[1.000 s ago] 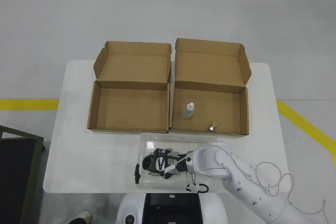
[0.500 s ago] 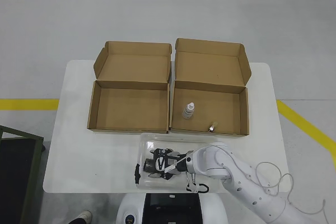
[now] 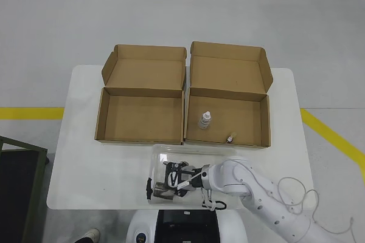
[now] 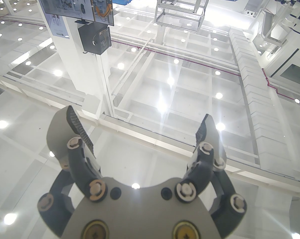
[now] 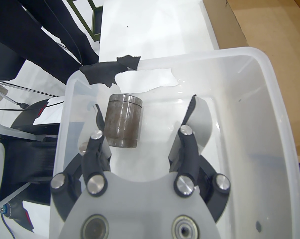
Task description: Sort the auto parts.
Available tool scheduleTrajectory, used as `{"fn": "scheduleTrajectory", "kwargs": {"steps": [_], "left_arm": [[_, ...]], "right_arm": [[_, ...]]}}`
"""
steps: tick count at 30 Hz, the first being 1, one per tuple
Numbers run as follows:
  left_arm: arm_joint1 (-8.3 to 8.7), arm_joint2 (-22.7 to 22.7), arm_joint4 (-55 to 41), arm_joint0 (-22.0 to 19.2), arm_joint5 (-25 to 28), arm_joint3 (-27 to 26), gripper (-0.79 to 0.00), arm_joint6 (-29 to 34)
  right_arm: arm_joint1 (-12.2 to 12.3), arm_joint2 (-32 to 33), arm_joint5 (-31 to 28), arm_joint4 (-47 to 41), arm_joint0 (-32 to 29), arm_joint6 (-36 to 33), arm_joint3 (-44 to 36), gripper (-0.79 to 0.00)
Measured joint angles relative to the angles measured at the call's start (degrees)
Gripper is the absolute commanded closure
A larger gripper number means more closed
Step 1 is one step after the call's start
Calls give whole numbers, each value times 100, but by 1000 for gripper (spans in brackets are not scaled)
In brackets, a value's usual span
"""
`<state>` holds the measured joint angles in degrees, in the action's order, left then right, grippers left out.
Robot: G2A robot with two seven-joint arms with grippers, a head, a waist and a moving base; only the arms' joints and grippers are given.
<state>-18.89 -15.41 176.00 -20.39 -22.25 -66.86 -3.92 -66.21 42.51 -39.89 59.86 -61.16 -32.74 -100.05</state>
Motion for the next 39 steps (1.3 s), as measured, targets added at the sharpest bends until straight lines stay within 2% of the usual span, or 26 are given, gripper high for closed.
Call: {"fn": "scheduleTrajectory", "kwargs": {"steps": [9, 15, 20, 21, 25, 27, 29, 33, 39], "left_arm": [[0, 0, 0, 0, 0, 0, -785, 0], [0, 0, 0, 0, 0, 0, -785, 0], [0, 0, 0, 0, 0, 0, -785, 0], [0, 0, 0, 0, 0, 0, -785, 0], [0, 0, 0, 0, 0, 0, -785, 0], [0, 0, 0, 0, 0, 0, -785, 0], [0, 0, 0, 0, 0, 0, -785, 0], [0, 0, 0, 0, 0, 0, -785, 0], [0, 0, 0, 0, 0, 0, -785, 0]], "right_arm": [[57, 101, 291, -392, -141, -809, -463, -785], [55, 119, 623, -331, -204, -849, -582, -785], [54, 83, 667, -236, -203, -979, -654, -785], [54, 72, 669, -226, -203, -1007, -671, -773], [48, 9, 639, -219, -196, -1115, -720, -622], [45, -17, 624, -199, -181, -1162, -739, -600], [38, -50, 615, -171, -152, -1216, -745, -514], [14, -114, 632, -154, -75, -1273, -658, -471], [-24, -215, 618, -251, 37, -1415, -424, -456]]}}
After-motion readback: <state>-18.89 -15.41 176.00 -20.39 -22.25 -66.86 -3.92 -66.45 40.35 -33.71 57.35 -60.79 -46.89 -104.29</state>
